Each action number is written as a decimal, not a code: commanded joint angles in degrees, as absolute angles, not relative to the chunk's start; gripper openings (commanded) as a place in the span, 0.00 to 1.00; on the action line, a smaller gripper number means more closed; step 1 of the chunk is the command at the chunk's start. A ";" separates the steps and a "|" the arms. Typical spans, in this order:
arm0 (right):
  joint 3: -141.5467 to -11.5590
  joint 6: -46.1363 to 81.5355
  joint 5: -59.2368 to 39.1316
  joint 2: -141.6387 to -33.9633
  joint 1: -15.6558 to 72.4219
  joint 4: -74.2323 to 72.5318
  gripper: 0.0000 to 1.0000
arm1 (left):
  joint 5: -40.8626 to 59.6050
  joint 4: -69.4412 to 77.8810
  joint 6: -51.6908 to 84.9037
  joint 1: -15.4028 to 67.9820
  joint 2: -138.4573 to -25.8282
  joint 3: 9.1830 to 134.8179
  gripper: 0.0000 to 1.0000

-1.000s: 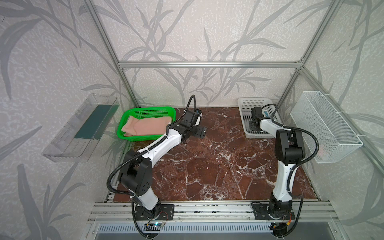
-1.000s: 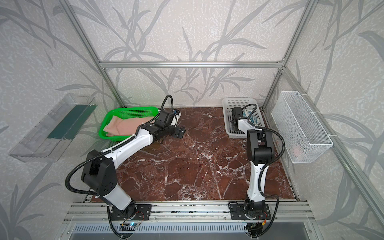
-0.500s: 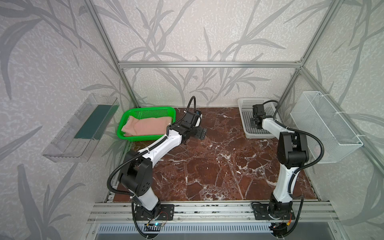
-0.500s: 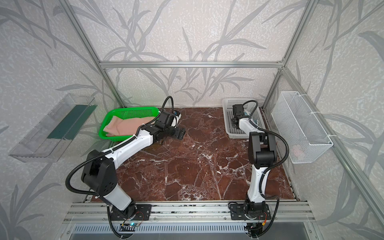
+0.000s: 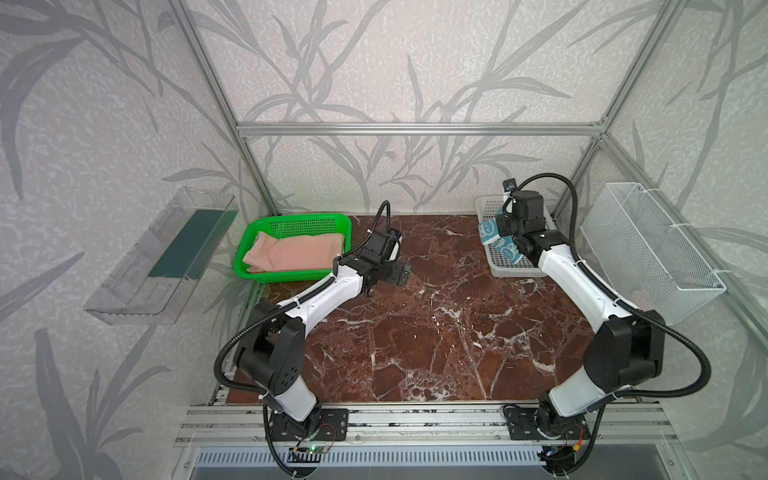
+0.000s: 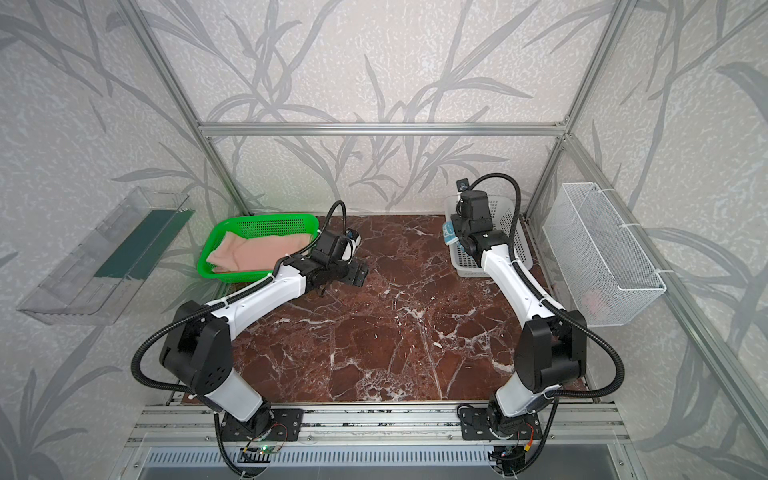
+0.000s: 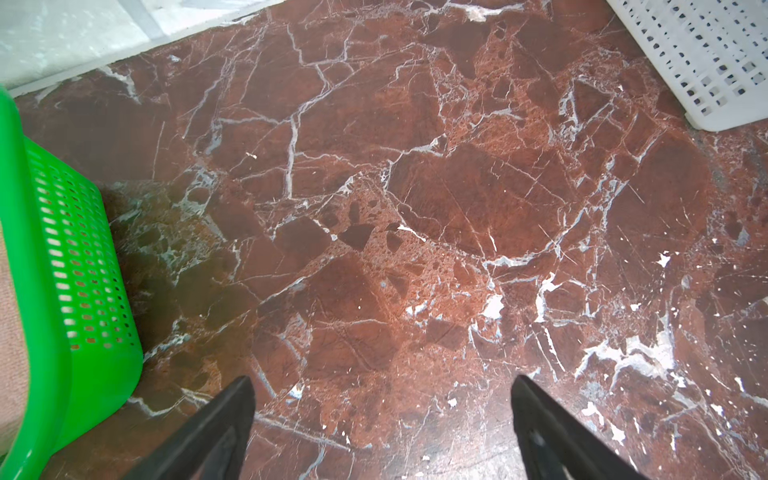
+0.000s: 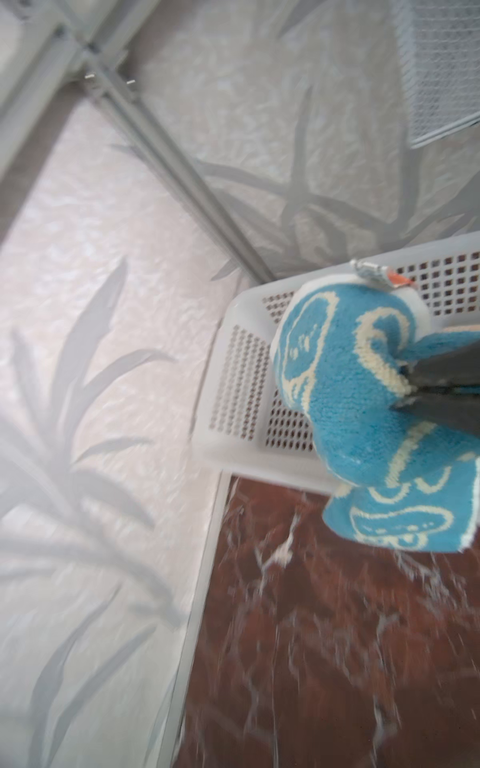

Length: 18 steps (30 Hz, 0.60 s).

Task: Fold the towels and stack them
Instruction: 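Lift the blue towel out of the white basket with the right gripper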

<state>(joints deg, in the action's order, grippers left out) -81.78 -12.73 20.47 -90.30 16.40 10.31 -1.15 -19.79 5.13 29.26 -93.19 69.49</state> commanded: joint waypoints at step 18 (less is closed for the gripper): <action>-70.76 0.71 8.25 -88.42 36.67 12.38 0.02 | -10.08 -21.63 4.57 29.38 -77.24 59.54 0.97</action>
<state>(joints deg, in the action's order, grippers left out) -72.97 -4.67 9.61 -86.02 36.71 11.00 -7.77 -19.84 4.56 29.26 -79.31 60.97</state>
